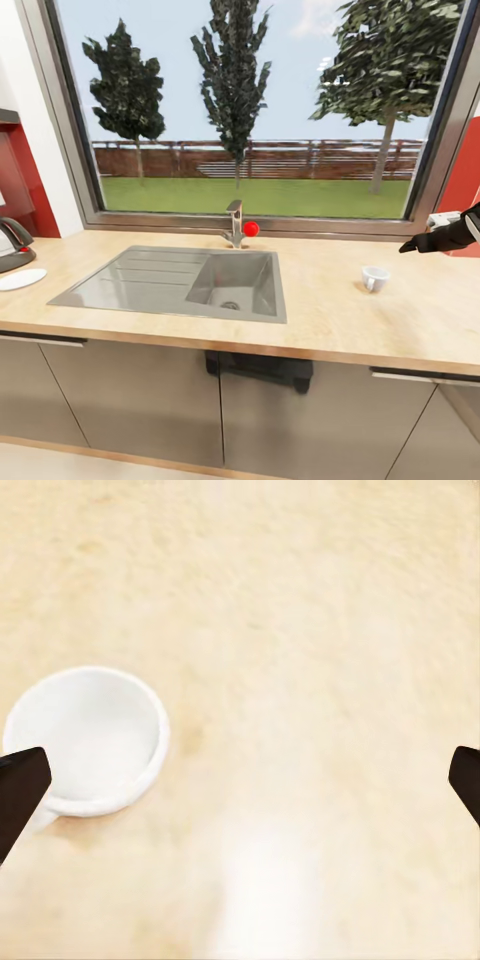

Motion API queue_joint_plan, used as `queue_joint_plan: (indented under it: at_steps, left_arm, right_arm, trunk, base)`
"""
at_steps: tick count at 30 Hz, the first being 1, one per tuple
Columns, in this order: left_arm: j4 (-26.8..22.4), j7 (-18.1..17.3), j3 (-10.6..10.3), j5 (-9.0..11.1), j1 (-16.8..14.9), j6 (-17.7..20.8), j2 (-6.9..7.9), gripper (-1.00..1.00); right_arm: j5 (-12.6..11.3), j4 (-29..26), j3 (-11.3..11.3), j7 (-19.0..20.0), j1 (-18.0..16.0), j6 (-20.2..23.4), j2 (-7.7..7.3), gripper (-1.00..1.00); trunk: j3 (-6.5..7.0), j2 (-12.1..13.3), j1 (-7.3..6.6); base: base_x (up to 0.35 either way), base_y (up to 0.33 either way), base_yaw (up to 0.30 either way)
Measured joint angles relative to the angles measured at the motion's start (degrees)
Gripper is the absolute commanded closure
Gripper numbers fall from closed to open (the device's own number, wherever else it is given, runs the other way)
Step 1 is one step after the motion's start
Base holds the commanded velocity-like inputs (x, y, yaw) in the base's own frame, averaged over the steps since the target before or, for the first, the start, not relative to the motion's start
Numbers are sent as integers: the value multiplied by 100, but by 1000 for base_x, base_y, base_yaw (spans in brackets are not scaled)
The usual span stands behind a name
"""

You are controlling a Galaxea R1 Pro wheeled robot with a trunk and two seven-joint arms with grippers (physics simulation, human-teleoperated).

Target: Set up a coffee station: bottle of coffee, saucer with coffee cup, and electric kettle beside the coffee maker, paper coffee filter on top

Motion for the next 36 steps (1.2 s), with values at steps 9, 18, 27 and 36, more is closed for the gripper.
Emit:
queue_joint_plan:
  at_steps: [9, 18, 27, 36]
  left_arm:
    - [0, 1, 0, 0, 0, 0, 0, -100]
    - [0, 1, 0, 0, 0, 0, 0, -100]
    - [0, 1, 0, 0, 0, 0, 0, -100]
    - [0, 0, 0, 0, 0, 0, 0, -100]
  right_arm:
    - [-15, 18, 874, 8, 1, -6, 1, -100]
    - [-15, 302, 1033, 0, 0, -15, 9, -100]
    - [-34, 342, 1035, 21, 19, -13, 21, -100]
    - [-62, 342, 1034, 28, 35, -10, 26, -100]
  trunk:
    - [0, 0, 0]
    - [0, 0, 0]
    - [0, 0, 0]
    - [0, 0, -2]
  base:
    - [105, -63, 0]
    - [97, -40, 0]
    - [72, -4, 0]
    - [131, 32, 0]
